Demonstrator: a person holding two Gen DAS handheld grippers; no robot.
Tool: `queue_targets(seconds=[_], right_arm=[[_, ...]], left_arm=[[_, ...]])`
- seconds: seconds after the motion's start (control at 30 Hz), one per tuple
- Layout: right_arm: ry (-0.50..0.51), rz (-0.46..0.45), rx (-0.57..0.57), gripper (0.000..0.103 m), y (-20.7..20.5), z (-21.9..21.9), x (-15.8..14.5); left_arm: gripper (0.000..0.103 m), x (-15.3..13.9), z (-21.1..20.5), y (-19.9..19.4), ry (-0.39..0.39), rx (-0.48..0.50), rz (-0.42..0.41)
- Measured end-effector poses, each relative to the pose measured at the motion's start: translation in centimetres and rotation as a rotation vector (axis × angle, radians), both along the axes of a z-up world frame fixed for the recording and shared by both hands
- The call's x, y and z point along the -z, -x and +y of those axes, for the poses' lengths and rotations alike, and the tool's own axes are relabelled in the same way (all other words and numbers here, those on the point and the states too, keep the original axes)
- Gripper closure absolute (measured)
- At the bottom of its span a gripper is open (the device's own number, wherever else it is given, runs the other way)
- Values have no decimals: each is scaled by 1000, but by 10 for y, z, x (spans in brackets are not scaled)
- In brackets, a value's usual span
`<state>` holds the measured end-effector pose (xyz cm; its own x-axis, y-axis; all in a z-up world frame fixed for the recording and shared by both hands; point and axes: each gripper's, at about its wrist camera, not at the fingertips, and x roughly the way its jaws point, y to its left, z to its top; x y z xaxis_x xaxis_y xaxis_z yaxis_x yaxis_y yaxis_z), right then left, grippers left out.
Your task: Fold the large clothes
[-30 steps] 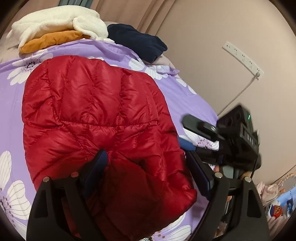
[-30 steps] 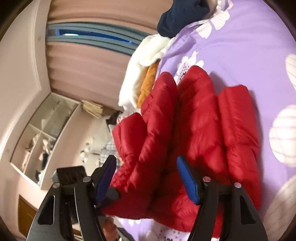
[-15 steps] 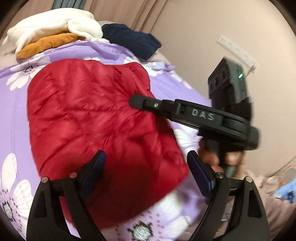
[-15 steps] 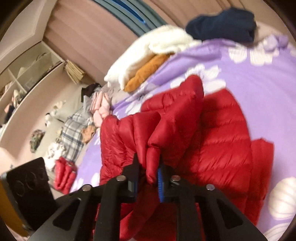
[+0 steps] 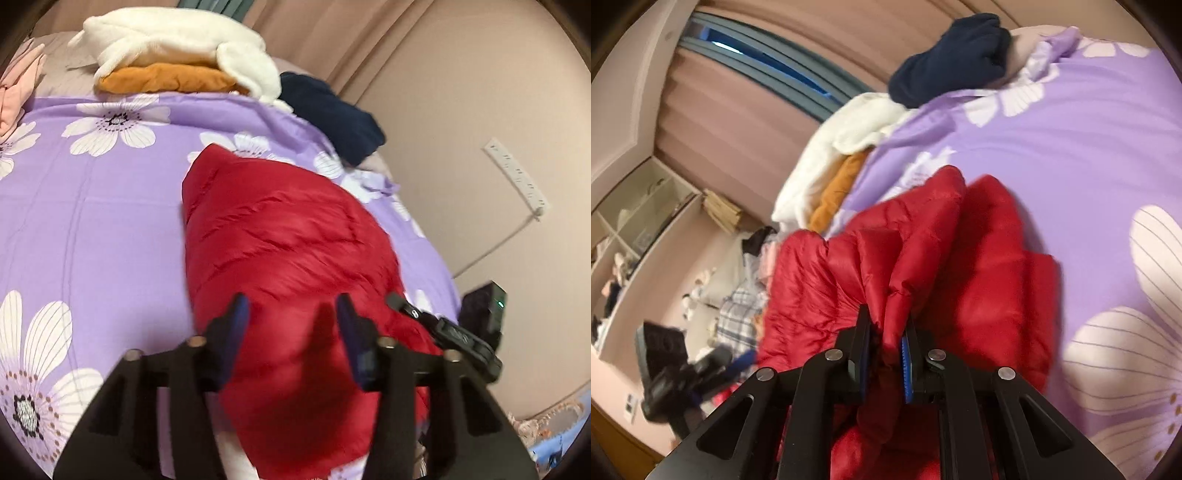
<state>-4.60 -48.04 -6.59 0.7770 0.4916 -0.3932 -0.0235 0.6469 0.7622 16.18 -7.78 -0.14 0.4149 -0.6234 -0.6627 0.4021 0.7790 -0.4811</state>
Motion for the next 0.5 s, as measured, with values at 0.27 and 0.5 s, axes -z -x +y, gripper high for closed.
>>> queue_targets(seconds=[0.27,0.5], right_arm=[[110,31,-2,90,2,10,4],[270,27,61,78,19,15,-28]], left_arm=[[60,18,-40,-39,-128,-2,-9],[60,34,-48,-35,-204,-1,-21]])
